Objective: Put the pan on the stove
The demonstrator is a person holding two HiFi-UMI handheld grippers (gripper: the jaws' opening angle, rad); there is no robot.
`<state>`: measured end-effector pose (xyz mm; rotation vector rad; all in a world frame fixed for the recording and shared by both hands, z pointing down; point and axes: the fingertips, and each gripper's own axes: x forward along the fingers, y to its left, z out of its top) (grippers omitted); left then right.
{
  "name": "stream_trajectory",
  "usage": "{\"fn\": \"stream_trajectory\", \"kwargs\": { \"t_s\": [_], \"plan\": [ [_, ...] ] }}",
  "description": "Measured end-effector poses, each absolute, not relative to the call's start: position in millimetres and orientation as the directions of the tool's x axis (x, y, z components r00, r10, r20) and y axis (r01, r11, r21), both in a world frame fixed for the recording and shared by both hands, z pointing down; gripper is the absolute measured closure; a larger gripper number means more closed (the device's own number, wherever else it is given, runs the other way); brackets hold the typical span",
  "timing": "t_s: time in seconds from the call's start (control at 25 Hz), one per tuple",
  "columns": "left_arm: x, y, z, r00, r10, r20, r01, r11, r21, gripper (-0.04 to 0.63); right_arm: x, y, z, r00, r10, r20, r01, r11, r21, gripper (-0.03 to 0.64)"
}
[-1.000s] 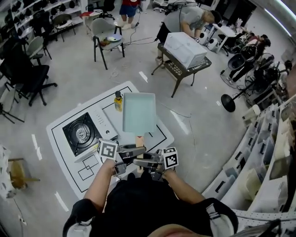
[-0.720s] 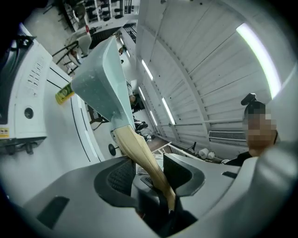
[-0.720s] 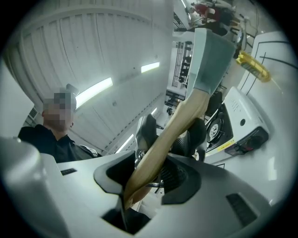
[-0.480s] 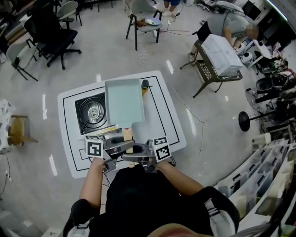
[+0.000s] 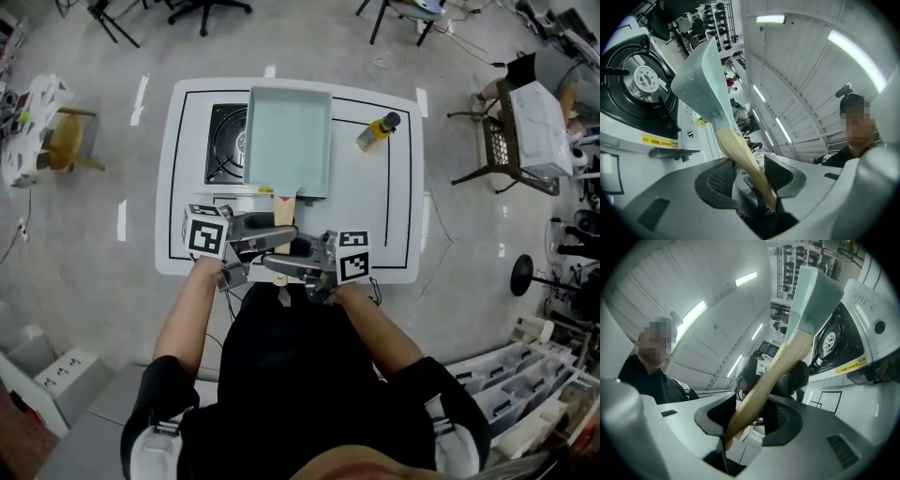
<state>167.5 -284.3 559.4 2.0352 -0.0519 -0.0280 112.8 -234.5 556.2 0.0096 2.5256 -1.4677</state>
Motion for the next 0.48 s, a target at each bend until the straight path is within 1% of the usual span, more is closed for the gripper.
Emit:
{"fn": "stream_trajectory", "kwargs": {
  "t_s": [0.2,0.48],
  "plan": [
    [160,-285,574,0.998,-0.064,0.008,-0.033,-0.404,0.914,0.399,105,-236,568,-0.975,-0.102,-0.197,0.128,0.468,-0.874,0.440],
    [100,-314,602,0.997,-0.073,-0.010,-0.019,-0.380,0.925,0.399,45,-265,595,-0.977,-0.103,-0.187,0.125,0.433,-0.892,0.440]
  ]
}}
